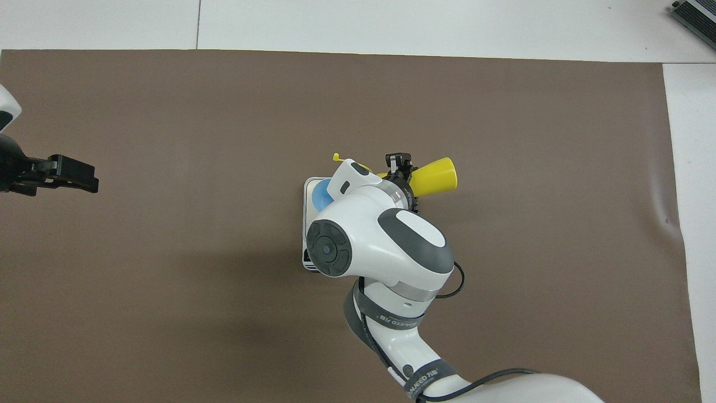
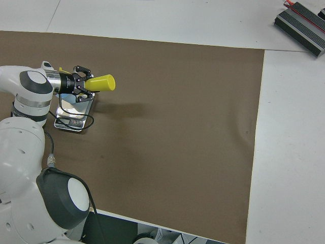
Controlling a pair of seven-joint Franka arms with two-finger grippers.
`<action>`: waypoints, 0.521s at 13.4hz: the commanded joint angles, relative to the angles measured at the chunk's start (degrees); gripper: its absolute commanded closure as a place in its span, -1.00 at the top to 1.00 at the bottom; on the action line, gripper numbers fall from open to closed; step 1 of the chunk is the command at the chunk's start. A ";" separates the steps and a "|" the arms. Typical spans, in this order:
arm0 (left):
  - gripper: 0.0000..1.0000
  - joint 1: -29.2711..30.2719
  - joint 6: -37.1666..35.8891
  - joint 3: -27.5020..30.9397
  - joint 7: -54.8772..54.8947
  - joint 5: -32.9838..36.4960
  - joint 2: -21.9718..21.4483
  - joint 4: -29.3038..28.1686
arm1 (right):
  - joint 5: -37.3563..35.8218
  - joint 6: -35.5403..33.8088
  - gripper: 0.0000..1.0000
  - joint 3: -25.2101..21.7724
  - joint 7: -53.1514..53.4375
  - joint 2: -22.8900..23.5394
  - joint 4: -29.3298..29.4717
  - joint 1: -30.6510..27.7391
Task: Pour seasoning into cup on scale with both arms
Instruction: 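Tilt the yellow bottle nozzle down over the blue cup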
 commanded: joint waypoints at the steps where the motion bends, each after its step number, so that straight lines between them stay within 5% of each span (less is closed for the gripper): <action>1: 1.00 0.61 0.65 -0.24 0.47 0.72 -1.70 -1.84 | -2.78 -3.79 -1.00 0.21 2.84 2.53 4.90 0.91; 7: 1.00 0.61 0.65 -0.24 0.47 0.72 -1.61 -1.84 | -3.30 -6.24 -1.00 0.21 3.11 2.79 5.08 1.26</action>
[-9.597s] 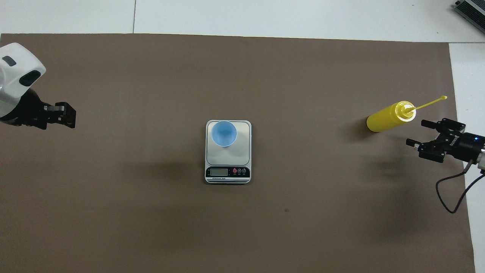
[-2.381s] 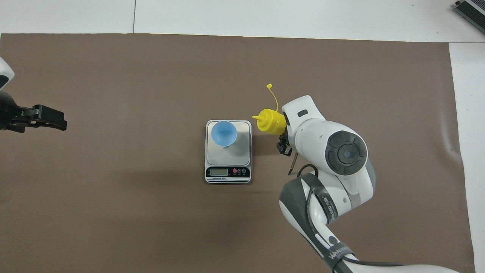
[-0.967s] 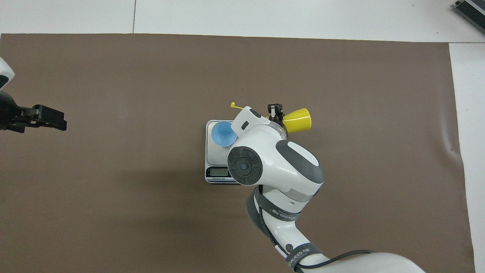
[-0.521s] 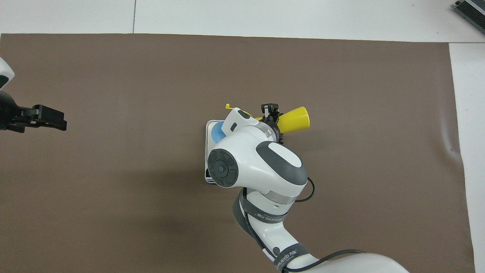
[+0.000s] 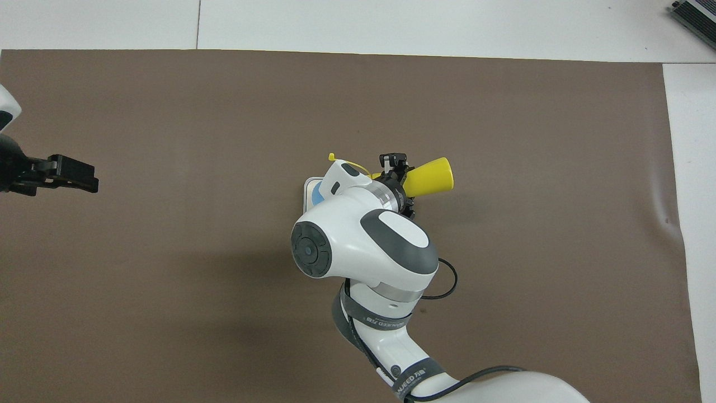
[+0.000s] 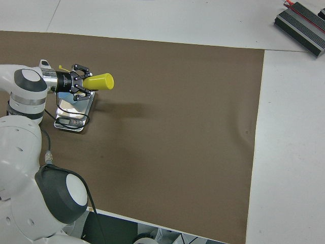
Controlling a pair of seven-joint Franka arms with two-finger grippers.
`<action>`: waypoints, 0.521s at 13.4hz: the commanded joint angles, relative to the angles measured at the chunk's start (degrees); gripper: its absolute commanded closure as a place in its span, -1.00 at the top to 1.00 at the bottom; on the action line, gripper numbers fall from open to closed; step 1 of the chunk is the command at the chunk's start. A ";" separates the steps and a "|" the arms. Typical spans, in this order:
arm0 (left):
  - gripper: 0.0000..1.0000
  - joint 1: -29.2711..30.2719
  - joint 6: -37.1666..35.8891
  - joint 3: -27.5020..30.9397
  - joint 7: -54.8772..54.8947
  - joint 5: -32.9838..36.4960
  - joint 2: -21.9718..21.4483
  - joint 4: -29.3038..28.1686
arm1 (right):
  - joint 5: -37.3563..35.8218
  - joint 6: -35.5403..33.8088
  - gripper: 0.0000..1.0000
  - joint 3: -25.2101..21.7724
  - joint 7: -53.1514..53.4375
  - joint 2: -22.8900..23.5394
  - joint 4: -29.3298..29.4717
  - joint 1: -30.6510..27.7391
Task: Pour seasoning into cup on scale with both arms
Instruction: 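Tilt the yellow bottle nozzle down over the blue cup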
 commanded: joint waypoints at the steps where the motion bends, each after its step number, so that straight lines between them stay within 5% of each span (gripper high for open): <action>1: 1.00 0.61 0.65 -0.24 0.47 0.72 -1.60 -1.84 | -2.45 -2.57 -1.00 0.14 1.58 0.99 1.75 0.44; 7: 1.00 0.61 0.65 -0.24 0.47 0.72 -1.69 -1.84 | -4.03 -5.74 -1.00 0.23 3.25 2.40 3.86 1.58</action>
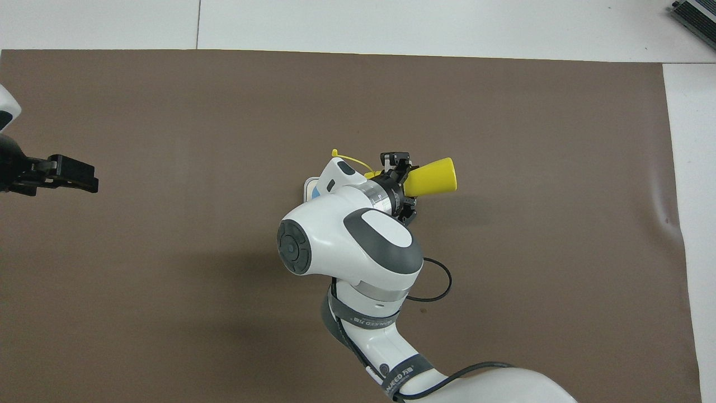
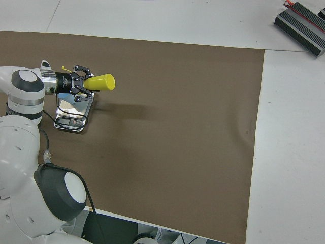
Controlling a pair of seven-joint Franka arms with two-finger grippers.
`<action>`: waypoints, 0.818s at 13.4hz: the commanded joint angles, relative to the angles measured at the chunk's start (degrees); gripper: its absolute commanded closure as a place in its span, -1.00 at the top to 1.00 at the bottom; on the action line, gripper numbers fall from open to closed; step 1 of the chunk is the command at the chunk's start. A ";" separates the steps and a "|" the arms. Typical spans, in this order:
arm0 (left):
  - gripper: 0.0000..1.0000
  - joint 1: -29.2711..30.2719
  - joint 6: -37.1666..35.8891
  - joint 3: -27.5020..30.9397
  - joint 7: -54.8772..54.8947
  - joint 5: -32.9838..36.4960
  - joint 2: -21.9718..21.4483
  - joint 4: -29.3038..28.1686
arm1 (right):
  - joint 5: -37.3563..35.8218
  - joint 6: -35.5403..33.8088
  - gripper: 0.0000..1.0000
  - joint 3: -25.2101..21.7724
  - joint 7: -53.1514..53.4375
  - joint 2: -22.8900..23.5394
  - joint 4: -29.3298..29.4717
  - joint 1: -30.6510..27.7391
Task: Pour seasoning into cup on scale with both arms
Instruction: 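Tilt the yellow bottle nozzle down over the blue cup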
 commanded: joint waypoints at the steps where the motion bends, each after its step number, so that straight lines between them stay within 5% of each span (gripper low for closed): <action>1: 1.00 0.61 0.65 -0.24 0.47 0.72 -1.60 -1.84 | -1.65 -1.94 -1.00 0.20 1.03 1.22 2.31 0.30; 11: 1.00 0.61 0.65 -0.24 0.47 0.72 -1.60 -1.84 | 2.02 1.38 -1.00 0.11 3.22 -0.96 3.19 -1.80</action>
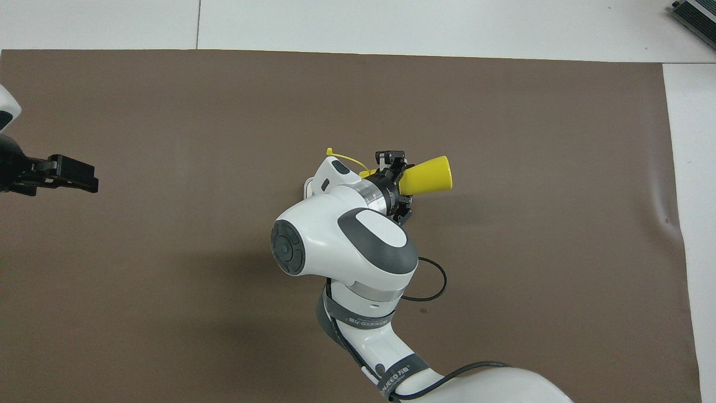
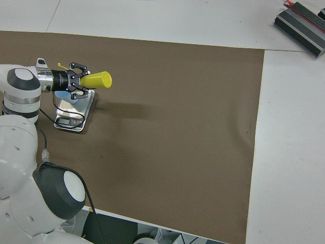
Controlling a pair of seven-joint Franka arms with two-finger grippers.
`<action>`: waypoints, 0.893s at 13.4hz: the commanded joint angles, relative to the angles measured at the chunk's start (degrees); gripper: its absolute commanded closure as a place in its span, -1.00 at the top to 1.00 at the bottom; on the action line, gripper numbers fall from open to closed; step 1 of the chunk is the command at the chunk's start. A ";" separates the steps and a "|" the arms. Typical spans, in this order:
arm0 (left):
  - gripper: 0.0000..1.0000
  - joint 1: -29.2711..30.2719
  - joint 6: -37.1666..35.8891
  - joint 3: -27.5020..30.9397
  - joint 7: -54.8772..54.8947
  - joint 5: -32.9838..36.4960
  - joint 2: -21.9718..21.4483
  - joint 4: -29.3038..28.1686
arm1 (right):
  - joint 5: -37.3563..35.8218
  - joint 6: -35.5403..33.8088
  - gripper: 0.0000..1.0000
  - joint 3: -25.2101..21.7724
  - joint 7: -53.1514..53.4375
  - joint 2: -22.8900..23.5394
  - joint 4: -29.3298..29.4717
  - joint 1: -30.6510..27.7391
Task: Pour seasoning into cup on scale with both arms
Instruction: 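Tilt the yellow bottle nozzle down over the blue cup, then turn the yellow bottle upright and move it away from the cup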
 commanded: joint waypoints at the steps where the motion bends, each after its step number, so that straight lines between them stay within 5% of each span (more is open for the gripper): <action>1: 1.00 0.61 0.65 -0.24 0.47 0.72 -1.69 -1.84 | 4.06 2.01 -1.00 0.18 1.07 -2.49 0.14 -3.02; 8: 1.00 0.61 0.74 -0.24 0.47 0.72 -1.69 -1.84 | 18.74 14.30 -1.00 0.18 -2.09 -14.00 -12.33 -10.92; 12: 1.00 0.61 0.65 -0.24 0.47 0.72 -1.69 -1.84 | 30.08 23.27 -1.00 0.18 -5.25 -16.12 -17.35 -14.36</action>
